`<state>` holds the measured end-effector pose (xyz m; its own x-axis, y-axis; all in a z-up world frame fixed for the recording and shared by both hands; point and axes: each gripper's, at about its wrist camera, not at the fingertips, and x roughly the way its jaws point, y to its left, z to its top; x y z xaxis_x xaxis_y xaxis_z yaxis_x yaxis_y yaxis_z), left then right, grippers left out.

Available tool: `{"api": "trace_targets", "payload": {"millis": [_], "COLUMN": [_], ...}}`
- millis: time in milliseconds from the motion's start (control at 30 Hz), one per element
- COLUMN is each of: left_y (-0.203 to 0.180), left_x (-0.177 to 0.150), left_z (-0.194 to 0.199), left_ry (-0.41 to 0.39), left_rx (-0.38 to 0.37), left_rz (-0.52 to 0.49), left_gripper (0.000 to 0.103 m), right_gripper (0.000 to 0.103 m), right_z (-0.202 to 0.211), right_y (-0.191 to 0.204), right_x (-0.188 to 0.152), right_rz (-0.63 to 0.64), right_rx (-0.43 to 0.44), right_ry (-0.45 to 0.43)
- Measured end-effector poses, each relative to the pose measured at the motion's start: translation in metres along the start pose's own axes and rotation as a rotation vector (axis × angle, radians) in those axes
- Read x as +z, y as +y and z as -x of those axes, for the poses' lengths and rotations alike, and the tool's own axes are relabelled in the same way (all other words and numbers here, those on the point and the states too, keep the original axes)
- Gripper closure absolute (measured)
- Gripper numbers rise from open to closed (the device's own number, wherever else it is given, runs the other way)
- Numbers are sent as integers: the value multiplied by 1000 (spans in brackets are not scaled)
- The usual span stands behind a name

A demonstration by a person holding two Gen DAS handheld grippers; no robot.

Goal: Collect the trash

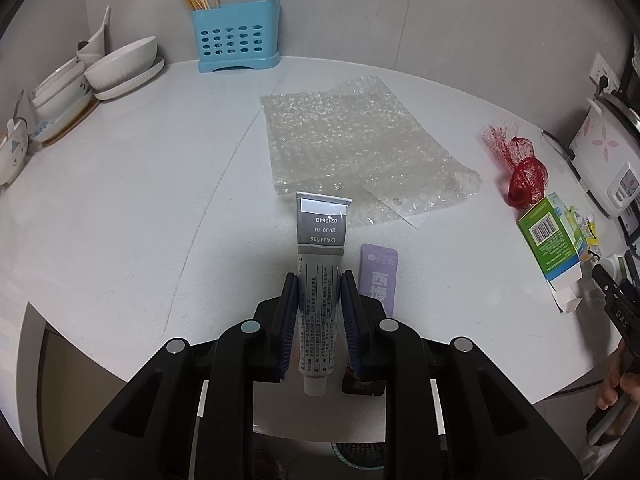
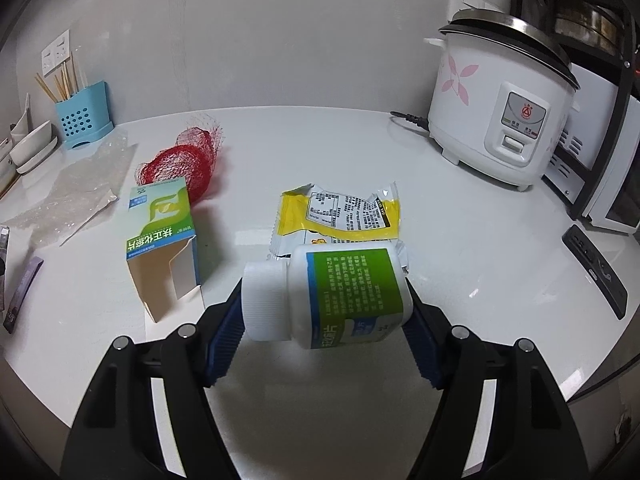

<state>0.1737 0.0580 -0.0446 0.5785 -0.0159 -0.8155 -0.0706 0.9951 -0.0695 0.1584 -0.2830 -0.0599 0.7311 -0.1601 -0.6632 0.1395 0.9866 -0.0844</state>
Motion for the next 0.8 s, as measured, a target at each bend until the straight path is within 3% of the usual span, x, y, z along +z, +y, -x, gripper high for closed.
{"api": "trace_targets", "payload": {"millis": [467,800], "left_y": [-2,-13], "left_x": [-2,-12], "left_z": [18,57], "left_ry": [-40,-107], "left_rx": [7,-7], "left_rz": [6,-7], "left_gripper": [82,82], "right_gripper": [35,35], "right_z": [19,50], "right_y": [-4,-3], "right_x": [-5,-8], "right_rz": [-6,0], "right_rx": [10,32], "right_ry": [-33,-92]}}
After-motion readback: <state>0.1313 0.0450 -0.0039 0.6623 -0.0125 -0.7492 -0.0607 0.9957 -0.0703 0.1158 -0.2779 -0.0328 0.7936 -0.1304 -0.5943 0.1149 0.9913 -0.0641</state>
